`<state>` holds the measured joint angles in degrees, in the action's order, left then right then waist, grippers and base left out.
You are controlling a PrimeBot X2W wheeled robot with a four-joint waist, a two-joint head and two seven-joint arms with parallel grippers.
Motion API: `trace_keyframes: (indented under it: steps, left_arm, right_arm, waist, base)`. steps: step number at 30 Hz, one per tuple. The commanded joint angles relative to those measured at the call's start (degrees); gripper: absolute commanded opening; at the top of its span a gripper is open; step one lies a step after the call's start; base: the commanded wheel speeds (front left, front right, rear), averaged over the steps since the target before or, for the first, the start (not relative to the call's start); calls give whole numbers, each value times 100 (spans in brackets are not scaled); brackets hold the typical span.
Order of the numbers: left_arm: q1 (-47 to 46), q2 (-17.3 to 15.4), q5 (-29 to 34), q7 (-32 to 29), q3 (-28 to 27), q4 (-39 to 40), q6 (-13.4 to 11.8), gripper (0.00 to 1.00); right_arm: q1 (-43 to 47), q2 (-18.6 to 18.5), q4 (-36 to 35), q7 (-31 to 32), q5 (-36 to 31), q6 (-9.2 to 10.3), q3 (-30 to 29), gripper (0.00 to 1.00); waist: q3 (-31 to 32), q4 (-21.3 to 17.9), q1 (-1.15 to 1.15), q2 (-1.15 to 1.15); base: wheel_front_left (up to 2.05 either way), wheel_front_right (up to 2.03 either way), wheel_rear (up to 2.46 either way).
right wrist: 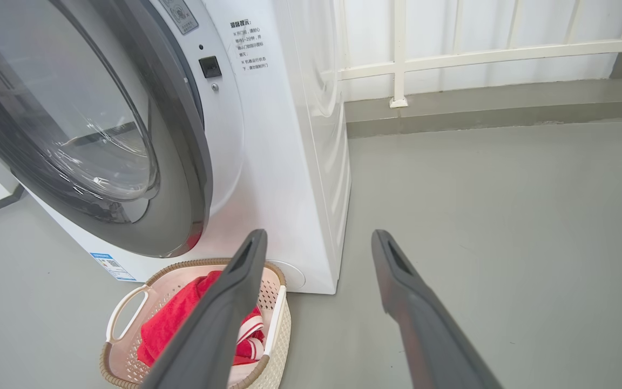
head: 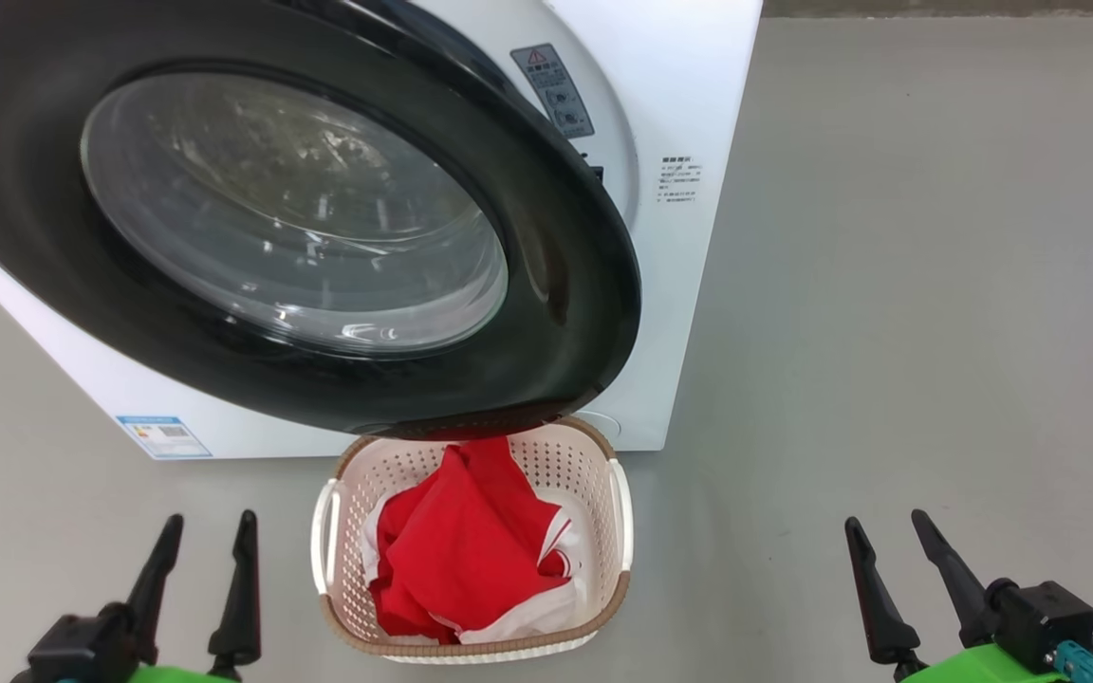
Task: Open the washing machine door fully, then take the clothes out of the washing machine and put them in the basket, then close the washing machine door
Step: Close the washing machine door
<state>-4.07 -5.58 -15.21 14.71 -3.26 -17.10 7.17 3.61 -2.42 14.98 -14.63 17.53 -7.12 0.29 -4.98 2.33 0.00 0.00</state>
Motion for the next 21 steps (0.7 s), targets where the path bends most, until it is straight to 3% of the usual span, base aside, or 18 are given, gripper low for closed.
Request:
trace_keyframes:
  steps: [1, 21]
  left_arm:
    - [-23, -89, 37, 29, -214, 174, 32, 100]
    - [338, 103, 291, 29, -417, 530, 32, 100]
  right_arm:
    - [-49, -46, -138, -37, -64, -36, 89, 100]
    - [152, -46, -218, -37, -116, -36, -83, 100]
  waist:
    - [12, 8, 0, 0]
    - [75, 105, 0, 0]
  base:
    - [0, 0, 0]
    - [0, 0, 0]
